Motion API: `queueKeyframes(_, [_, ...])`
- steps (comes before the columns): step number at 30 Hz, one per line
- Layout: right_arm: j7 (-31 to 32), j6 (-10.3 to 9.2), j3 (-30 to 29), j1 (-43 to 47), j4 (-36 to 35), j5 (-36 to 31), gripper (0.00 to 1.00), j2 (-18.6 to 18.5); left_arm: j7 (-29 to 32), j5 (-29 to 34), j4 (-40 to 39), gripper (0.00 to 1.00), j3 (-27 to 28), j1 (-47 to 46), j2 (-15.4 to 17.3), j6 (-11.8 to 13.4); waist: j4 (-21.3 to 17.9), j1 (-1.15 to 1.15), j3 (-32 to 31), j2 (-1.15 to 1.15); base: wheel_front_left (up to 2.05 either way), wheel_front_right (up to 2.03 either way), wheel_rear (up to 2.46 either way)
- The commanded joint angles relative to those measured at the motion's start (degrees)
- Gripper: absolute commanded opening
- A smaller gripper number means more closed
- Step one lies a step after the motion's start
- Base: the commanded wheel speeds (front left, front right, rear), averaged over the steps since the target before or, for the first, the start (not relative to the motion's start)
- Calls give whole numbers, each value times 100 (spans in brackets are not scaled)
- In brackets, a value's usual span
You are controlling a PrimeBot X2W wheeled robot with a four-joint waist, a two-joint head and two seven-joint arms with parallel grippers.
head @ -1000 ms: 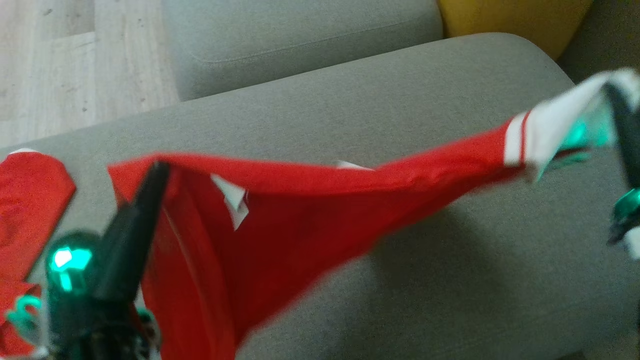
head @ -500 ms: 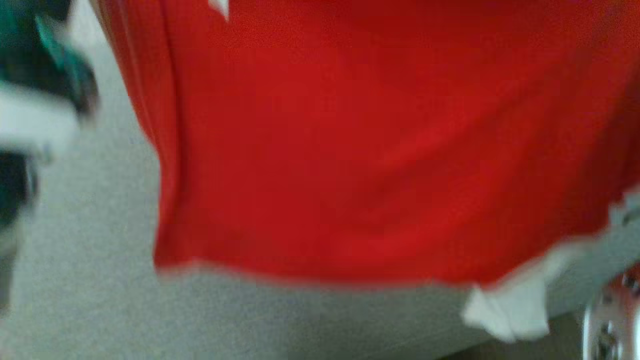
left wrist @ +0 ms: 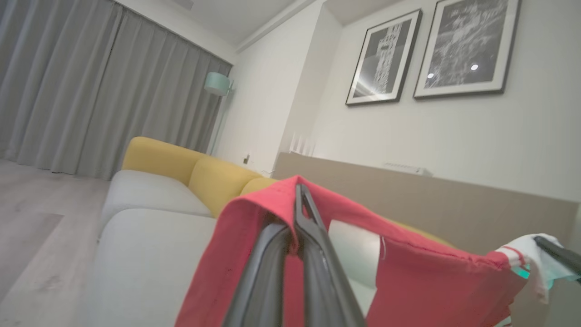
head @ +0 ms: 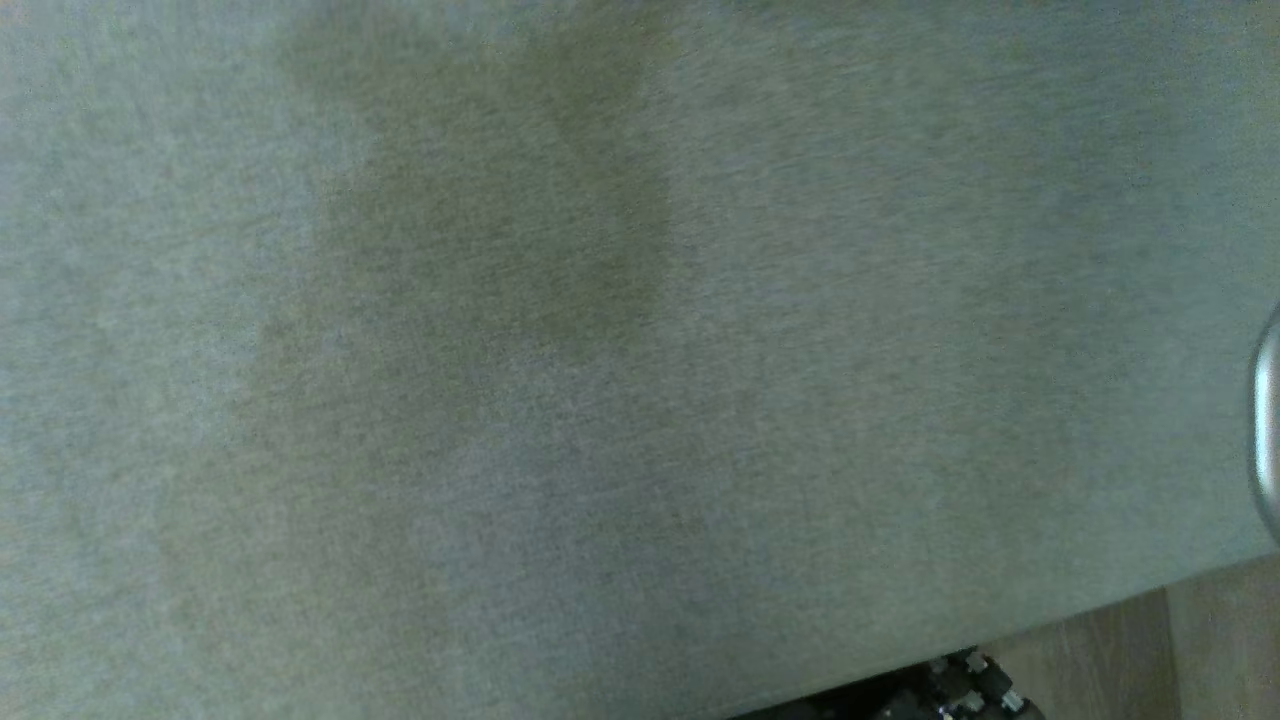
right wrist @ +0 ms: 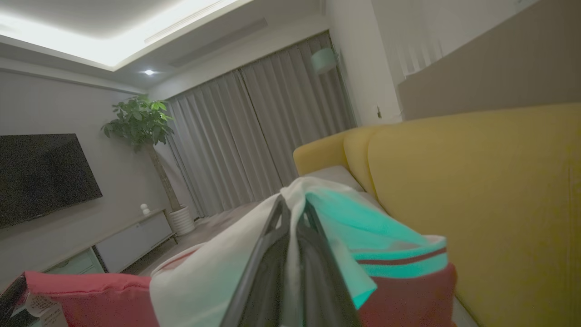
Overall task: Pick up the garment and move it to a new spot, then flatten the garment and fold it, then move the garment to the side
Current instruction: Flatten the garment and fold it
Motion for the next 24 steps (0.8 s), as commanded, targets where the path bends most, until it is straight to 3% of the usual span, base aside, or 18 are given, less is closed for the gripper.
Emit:
queueKeyframes(1, [-37, 44, 43, 77, -108, 29, 0, 23, -77, 108, 3, 0, 22, -14, 208, -60, 137, -3, 392, 0, 0, 0, 0])
queueKeyframes(7, [-296, 44, 458, 1604, -113, 266, 0, -200, -504, 220, 626, 0, -487, 705, 397, -373, 172, -3, 240, 0, 0, 0, 0])
queueKeyframes(16, [-623, 44, 800, 4449, -311, 577, 0, -385, -1043, -40, 7, 0, -1097, 3461, 1078, -390, 247, -3, -555, 0, 0, 0, 0])
queueKeyframes(20, [-644, 44, 898, 5534, -583, 670, 0, -449, -1292, -101, -709, 0, -1235, 4952, 1397, -91, 242, -3, -1126, 0, 0, 0, 0])
queueKeyframes(21, [-570, 44, 849, 6102, -794, 725, 0, -447, -1395, -105, -1110, 0, -1305, 5661, 1557, 136, 252, -3, -1404, 0, 0, 0, 0])
queueKeyframes(24, [-382, 44, 701, 6976, -1151, 681, 0, -466, -1522, -267, -1736, 0, -1382, 6667, 1673, 453, 269, -3, -1805, 0, 0, 0, 0])
